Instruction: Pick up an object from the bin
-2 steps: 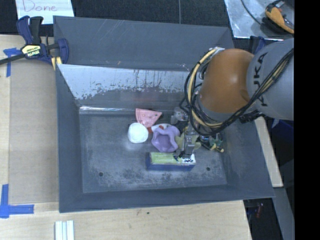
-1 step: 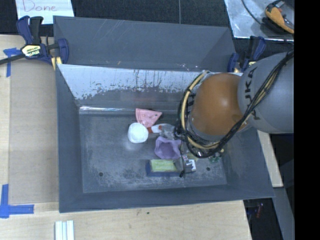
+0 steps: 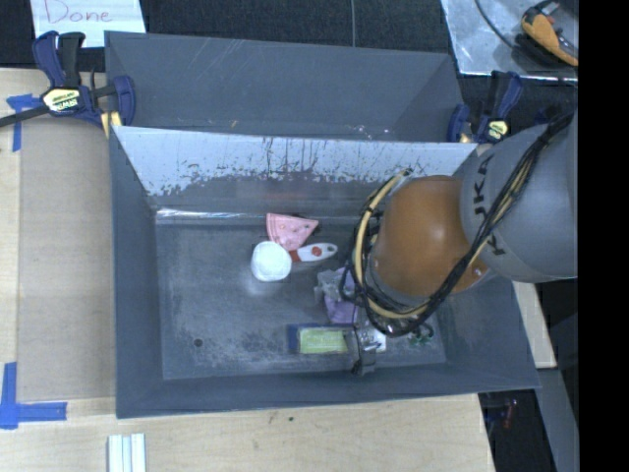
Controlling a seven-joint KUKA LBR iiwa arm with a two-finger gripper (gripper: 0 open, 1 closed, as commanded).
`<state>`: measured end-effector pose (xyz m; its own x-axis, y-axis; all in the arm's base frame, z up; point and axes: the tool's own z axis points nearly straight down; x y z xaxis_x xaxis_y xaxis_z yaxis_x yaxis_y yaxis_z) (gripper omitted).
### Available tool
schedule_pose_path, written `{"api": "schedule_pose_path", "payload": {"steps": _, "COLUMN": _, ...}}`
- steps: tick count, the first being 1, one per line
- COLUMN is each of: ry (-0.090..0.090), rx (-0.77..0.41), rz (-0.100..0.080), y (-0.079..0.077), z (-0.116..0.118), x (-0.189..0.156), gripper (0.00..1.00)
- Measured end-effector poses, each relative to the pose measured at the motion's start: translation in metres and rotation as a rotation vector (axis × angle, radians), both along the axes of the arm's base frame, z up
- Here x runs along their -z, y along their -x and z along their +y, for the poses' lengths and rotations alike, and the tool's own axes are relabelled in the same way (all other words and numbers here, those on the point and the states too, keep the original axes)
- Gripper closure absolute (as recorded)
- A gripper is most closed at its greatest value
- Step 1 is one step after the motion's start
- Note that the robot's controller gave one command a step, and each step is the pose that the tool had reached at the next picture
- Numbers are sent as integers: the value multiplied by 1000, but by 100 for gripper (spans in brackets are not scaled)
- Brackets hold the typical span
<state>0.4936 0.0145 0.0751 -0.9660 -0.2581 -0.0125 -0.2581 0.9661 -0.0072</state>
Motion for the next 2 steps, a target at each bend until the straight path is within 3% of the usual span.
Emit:
{"api": "schedule_pose_path", "payload": {"steps": 1, "ry": 12, "rx": -326, "rz": -26, "y": 8, "z": 13, "x": 0, "gripper": 100}}
{"api": "schedule_pose_path", "payload": {"steps": 2, "ry": 12, "rx": -326, "rz": -26, "y": 8, "z": 14, "x": 0, "gripper": 100}}
